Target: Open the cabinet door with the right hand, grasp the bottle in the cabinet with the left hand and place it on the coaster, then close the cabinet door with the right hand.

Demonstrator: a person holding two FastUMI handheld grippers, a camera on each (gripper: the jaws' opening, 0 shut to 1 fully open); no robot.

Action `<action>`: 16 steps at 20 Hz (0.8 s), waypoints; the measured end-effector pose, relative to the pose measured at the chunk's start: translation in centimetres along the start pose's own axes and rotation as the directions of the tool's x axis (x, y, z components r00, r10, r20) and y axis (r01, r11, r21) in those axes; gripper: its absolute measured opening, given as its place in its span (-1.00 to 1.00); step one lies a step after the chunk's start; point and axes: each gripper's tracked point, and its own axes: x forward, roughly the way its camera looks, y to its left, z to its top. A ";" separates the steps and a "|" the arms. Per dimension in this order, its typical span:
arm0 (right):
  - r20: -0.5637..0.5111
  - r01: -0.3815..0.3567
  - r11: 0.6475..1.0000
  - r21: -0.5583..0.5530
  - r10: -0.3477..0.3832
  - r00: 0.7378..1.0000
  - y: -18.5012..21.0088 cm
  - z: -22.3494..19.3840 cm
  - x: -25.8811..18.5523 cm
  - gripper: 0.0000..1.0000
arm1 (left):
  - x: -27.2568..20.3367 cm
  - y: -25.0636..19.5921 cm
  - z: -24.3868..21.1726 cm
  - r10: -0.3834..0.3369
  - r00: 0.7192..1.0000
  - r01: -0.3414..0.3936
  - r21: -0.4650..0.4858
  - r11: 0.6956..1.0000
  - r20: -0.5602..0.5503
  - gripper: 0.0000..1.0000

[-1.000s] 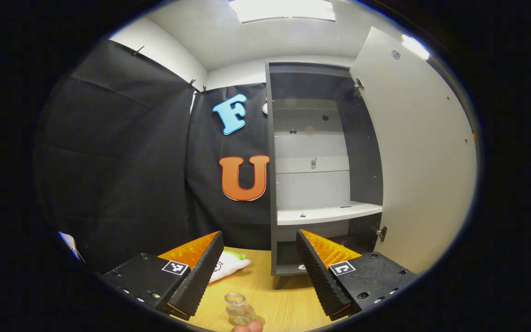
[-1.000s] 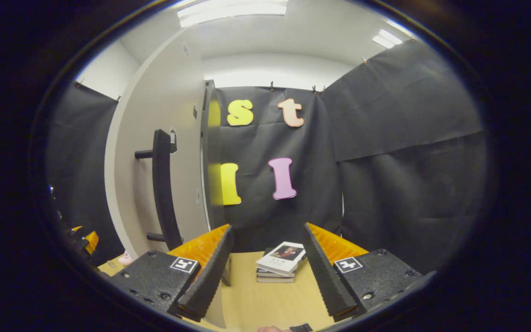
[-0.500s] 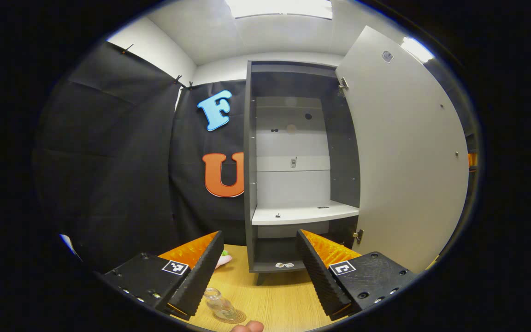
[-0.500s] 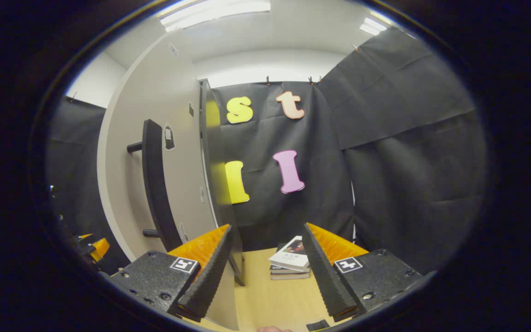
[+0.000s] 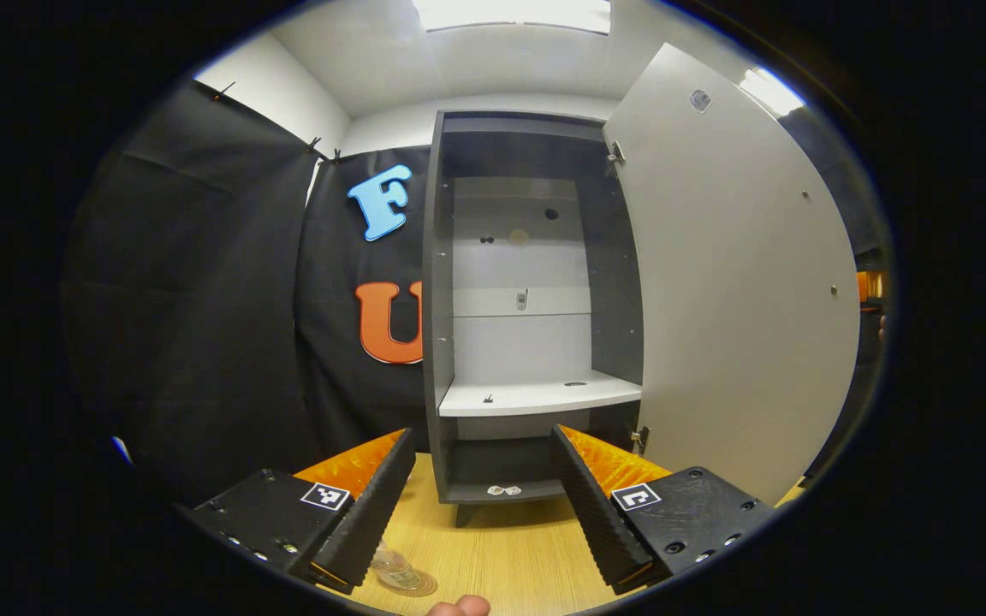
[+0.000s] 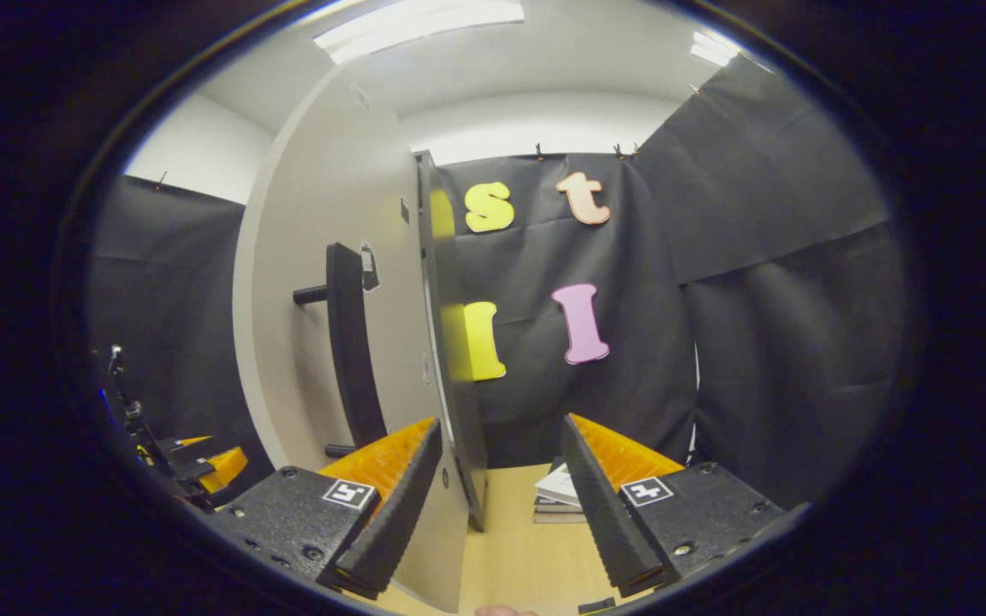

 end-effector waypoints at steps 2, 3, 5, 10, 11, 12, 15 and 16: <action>-0.004 -0.005 1.000 -0.004 0.005 1.000 0.1 0.1 -0.1 0.80 | 0.1 0.0 0.1 0.000 1.000 0.000 0.002 1.000 0.002 0.90; -0.002 0.002 1.000 -0.005 -0.002 1.000 -0.1 0.2 -0.1 0.80 | 0.1 -0.1 0.1 0.000 1.000 0.000 0.001 1.000 0.007 0.90; -0.002 0.013 1.000 -0.010 -0.013 1.000 -0.1 0.3 -0.4 0.80 | 0.1 0.0 0.2 -0.002 1.000 0.002 0.001 1.000 0.011 0.90; -0.005 -0.023 0.999 -0.037 0.023 1.000 0.7 0.0 0.1 0.77 | -0.1 0.1 -0.1 -0.003 1.000 0.003 0.001 1.000 0.008 0.90; -0.008 -0.037 0.998 -0.044 0.037 0.999 1.1 -0.1 0.1 0.77 | -0.2 0.3 -0.1 -0.001 1.000 0.001 0.005 1.000 0.008 0.90; -0.011 -0.053 0.998 -0.043 0.052 0.999 1.7 -0.2 0.0 0.77 | -0.4 0.4 -0.1 -0.001 1.000 0.001 0.007 1.000 0.010 0.91; -0.026 -0.105 0.994 -0.031 0.104 0.994 3.6 -0.5 0.2 0.77 | -0.8 0.7 -0.3 0.002 1.000 -0.002 0.012 1.000 0.011 0.91; -0.030 -0.124 0.992 -0.028 0.123 0.992 4.2 -0.6 0.3 0.77 | -1.0 0.9 -0.4 0.005 1.000 -0.005 0.011 1.000 0.009 0.91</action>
